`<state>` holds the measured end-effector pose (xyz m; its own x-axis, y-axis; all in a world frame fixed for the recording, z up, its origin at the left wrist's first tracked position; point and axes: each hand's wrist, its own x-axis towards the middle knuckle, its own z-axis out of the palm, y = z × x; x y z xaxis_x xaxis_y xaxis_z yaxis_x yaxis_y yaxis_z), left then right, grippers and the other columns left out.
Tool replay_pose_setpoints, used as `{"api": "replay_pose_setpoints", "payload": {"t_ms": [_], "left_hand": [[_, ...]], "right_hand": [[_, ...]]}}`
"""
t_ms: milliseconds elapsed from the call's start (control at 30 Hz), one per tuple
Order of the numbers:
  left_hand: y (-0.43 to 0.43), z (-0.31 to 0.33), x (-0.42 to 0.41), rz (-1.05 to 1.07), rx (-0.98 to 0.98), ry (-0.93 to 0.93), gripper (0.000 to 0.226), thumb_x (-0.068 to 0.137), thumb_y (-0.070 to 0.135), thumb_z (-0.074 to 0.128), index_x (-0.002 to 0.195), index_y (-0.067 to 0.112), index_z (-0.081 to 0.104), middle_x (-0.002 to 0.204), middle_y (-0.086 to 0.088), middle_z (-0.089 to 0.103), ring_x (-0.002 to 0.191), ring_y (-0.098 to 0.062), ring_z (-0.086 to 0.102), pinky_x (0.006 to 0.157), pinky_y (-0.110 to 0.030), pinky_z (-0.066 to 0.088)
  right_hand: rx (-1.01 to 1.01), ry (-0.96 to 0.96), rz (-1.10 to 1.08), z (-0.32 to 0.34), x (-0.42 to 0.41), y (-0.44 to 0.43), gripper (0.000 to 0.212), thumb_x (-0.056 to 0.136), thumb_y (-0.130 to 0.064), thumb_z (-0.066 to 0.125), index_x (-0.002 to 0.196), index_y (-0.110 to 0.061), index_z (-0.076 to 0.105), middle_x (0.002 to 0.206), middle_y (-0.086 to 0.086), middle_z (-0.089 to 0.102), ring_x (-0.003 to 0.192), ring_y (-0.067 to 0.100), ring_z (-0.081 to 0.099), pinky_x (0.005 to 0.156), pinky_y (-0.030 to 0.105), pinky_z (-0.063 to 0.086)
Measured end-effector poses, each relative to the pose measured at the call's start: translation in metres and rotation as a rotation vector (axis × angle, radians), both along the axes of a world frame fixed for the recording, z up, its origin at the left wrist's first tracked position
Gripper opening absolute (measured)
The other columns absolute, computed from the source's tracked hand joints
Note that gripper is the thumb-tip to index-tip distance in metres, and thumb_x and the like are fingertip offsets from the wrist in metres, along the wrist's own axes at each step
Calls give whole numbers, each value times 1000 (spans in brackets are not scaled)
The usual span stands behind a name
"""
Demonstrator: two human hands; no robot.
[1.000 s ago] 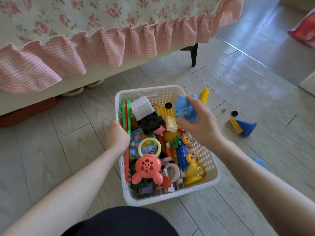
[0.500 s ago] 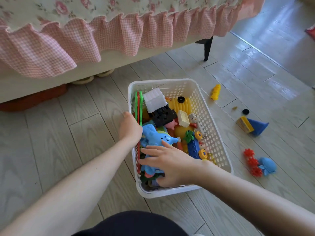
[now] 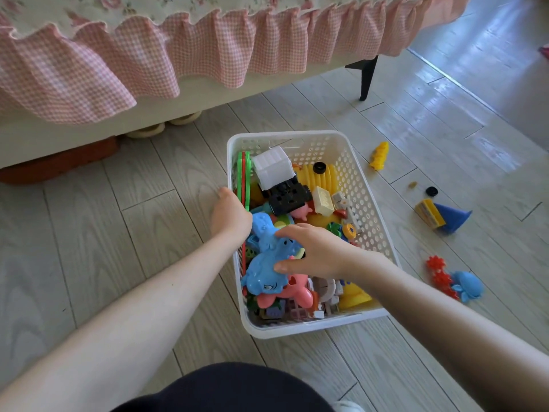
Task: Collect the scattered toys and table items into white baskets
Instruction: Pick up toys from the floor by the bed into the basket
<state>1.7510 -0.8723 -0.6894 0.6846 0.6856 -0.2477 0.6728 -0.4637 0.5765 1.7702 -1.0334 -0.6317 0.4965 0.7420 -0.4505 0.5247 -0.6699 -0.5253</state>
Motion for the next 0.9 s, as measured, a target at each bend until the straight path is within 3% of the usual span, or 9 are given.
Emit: {"api": "replay_pose_setpoints", "payload": {"t_ms": [167,367,467,633,767,900], "left_hand": [[-1,1,1,18,-5,-12,33,86,-5,42,119,-1,38,103,-19,57,86,-34,58,54,-34,37],[-2,2,0,29,-6,-41,31,87,-5,41,117,0,39,84,-10,47,68,-23,47,42,-26,26],[-3,3,1,27,-5,-34,29,87,-5,41,115,0,39,79,-7,44,65,-21,45,42,-25,25],[-3,5,1,22,-14,-28,27,87,-4,41,114,-1,39,83,-8,44,73,-27,49,53,-34,37],[-3,5,1,26,-20,-24,30,86,-4,42,116,0,39,85,-9,47,83,-33,58,58,-35,42],[-4,5,2,27,-15,-24,32,86,-6,42,118,-1,38,84,-9,47,73,-28,51,55,-34,39]], "right_hand": [[45,50,-41,-5,1,2,64,84,-37,64,140,-16,39,142,-1,43,127,14,41,91,16,29],[153,106,-176,-12,-7,-4,73,75,-43,72,138,-24,41,142,-6,39,129,11,37,95,19,30],[110,19,-101,-12,-11,2,81,70,-49,73,140,-26,38,137,-2,40,124,16,40,95,26,36],[17,-139,58,-3,3,8,78,69,-53,71,135,-25,43,129,4,43,119,23,40,92,32,37],[-59,25,70,-2,18,8,73,70,-51,72,133,-31,42,130,-3,44,117,19,45,91,29,40],[-55,103,49,-7,20,4,67,69,-52,72,128,-37,44,131,-5,44,116,17,46,90,29,42]]}}
